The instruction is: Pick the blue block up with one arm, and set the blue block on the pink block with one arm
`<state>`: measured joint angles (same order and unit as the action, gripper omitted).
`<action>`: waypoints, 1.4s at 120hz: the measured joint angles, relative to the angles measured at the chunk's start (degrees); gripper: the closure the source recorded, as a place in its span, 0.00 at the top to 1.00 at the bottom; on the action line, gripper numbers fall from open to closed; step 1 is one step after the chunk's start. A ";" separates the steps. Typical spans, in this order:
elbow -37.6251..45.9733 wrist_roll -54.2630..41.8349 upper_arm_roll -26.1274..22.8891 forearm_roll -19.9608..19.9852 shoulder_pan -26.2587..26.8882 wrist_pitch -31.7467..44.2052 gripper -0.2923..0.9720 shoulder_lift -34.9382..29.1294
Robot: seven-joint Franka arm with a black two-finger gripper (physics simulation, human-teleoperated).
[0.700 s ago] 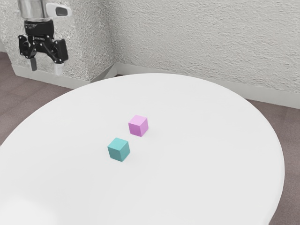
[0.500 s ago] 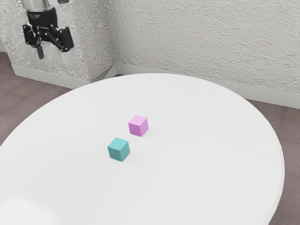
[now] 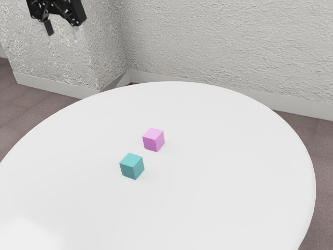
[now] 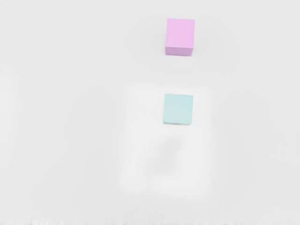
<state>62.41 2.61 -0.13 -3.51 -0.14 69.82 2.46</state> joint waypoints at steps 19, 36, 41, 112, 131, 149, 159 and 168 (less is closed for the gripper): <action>0.80 0.07 -0.98 -0.45 -1.67 0.06 0.77 0.19; 20.06 0.18 -0.97 0.75 -1.90 8.25 0.77 -5.63; 24.77 0.21 -0.99 1.00 -1.80 11.54 0.77 -6.62; 60.55 0.26 -3.80 2.55 -1.14 44.95 0.77 -12.22; 62.04 0.22 -4.12 1.93 -1.18 50.03 0.77 -8.84; 60.79 -0.75 -4.01 1.27 -1.31 52.92 0.77 -4.90; 60.32 -1.34 -3.97 1.62 -1.38 53.98 0.77 -3.12; 58.90 -1.90 -3.87 1.74 -1.34 54.52 0.77 -0.96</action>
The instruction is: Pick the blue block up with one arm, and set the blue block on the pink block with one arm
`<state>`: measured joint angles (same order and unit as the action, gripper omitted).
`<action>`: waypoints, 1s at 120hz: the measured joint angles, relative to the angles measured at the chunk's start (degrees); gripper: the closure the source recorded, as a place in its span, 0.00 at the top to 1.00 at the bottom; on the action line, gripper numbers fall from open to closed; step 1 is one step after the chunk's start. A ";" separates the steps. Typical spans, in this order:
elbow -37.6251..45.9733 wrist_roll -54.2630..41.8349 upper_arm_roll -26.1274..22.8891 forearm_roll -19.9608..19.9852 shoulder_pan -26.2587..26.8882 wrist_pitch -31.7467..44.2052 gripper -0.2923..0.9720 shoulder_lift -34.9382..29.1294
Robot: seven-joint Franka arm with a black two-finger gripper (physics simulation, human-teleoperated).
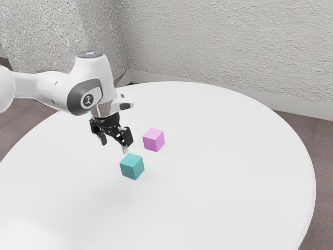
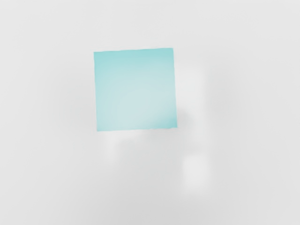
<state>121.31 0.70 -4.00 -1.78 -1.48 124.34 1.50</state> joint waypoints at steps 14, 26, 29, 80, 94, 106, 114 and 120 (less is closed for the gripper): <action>-0.94 -0.94 0.04 0.18 -0.04 0.76 0.77 1.98; -0.87 -1.61 0.05 0.24 0.02 1.85 0.77 3.74; -0.84 -1.77 0.05 0.26 0.04 2.22 0.77 4.27; -4.53 -3.61 0.69 -0.21 0.01 7.11 0.77 11.11; -6.14 -3.95 1.26 -0.23 -0.10 7.57 0.77 13.24; -7.78 -4.19 1.35 -0.24 -0.11 7.71 0.77 14.78; -8.18 -4.34 1.36 -0.24 -0.09 7.77 0.77 15.22; -8.28 -4.44 1.37 -0.22 -0.08 7.84 0.77 15.39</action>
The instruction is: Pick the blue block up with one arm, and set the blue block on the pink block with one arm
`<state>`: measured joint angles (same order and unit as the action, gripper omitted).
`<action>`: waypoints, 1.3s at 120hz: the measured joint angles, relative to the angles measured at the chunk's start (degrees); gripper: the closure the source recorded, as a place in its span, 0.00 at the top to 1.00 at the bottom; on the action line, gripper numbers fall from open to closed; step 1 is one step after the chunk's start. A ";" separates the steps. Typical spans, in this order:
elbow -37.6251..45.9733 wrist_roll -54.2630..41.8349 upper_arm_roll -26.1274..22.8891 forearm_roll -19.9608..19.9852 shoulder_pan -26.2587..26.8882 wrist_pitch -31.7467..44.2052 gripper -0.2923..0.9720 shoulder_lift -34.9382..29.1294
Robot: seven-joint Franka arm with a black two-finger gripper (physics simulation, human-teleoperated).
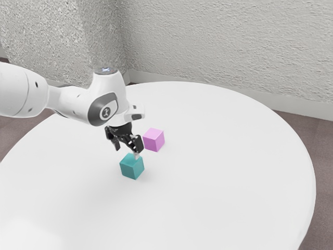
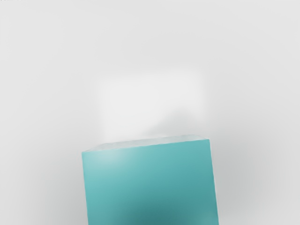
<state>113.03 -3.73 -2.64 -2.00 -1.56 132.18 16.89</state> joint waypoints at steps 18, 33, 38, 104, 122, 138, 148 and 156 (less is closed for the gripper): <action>-0.06 -0.25 0.00 0.23 0.00 0.36 0.77 1.11; -0.06 -0.41 0.00 0.29 -0.02 1.05 0.77 2.60; -0.23 -0.45 0.00 0.29 -0.02 1.25 0.77 2.97; -1.82 -0.83 0.00 0.48 -0.02 2.06 0.77 5.86; -1.94 -0.88 0.00 0.44 -0.09 2.23 0.77 7.02; -2.14 -0.92 0.00 0.26 -0.11 2.30 0.76 7.28; -2.17 -0.94 0.00 0.17 -0.09 2.33 0.72 7.31; -2.17 -0.96 0.02 0.13 -0.10 2.34 0.67 7.30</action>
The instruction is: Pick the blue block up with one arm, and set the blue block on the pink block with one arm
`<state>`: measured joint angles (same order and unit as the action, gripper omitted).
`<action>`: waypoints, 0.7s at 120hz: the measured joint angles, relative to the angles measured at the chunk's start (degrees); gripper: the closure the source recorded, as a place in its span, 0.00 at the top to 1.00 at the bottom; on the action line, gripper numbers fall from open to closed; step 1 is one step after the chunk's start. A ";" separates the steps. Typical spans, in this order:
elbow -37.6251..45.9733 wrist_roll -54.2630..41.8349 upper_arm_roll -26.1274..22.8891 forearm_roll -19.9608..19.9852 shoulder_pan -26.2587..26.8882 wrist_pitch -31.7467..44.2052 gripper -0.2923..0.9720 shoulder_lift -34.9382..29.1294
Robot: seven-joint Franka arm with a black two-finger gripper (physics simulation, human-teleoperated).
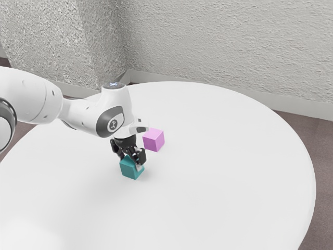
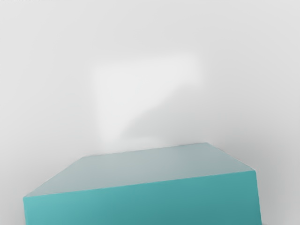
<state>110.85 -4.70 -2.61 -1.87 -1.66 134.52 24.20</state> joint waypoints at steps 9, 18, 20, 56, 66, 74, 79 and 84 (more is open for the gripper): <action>-0.01 -0.02 0.01 -0.02 -0.01 0.01 0.63 -0.05; -0.02 -0.04 -0.01 -0.04 0.01 -0.01 0.58 -0.09; -0.01 -0.03 -0.01 -0.06 0.03 -0.02 0.58 -0.11; 0.01 0.31 0.07 -0.21 0.08 -0.66 0.52 -1.57; 0.00 0.50 0.01 -0.23 0.08 -1.64 0.51 -3.57; -0.93 0.66 -0.06 -0.28 0.09 -3.10 0.50 -5.47; -2.57 0.78 -0.09 -0.28 0.09 -4.36 0.50 -5.95; -4.66 0.89 -0.06 -0.29 0.09 -5.79 0.50 -6.20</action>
<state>106.20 -3.81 -2.67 -2.16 -1.57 128.73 18.00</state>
